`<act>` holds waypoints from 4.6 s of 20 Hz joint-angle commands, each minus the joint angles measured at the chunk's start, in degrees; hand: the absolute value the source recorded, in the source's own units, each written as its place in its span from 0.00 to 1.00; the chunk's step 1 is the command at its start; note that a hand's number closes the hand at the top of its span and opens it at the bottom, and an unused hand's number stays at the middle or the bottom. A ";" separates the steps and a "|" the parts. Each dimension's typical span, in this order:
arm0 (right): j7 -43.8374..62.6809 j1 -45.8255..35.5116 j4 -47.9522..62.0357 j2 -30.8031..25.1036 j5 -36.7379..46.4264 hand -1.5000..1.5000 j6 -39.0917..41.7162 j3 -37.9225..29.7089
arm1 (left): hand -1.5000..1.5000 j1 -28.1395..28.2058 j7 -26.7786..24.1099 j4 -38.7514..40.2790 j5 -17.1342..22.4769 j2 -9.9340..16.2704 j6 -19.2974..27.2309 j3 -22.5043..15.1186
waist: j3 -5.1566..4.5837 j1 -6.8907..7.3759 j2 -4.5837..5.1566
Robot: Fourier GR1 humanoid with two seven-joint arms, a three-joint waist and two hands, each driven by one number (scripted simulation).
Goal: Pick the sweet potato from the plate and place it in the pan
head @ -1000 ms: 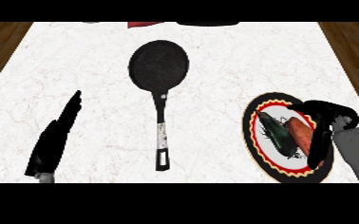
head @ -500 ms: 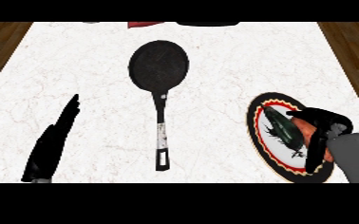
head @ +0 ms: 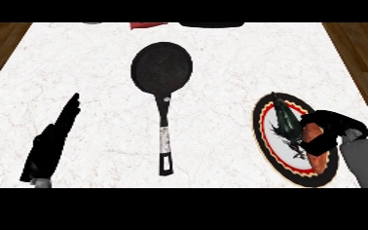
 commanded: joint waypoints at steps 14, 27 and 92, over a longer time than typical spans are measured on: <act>-15.19 -24.93 17.23 7.34 20.54 1.00 -32.46 7.81 | 0.50 -3.96 0.97 0.86 -0.39 -0.40 -1.14 -0.24 | 0.81 2.58 1.17; -31.58 -41.01 22.79 14.93 21.85 1.00 -53.87 3.77 | 0.50 -0.89 1.05 -1.76 -0.60 -0.70 -1.46 -0.46 | 0.72 2.94 0.94; -57.46 -44.47 56.99 10.25 -14.71 0.00 -52.30 -26.45 | 0.50 -4.82 -0.02 1.09 -3.09 -2.94 -1.36 -1.76 | 0.89 5.09 2.71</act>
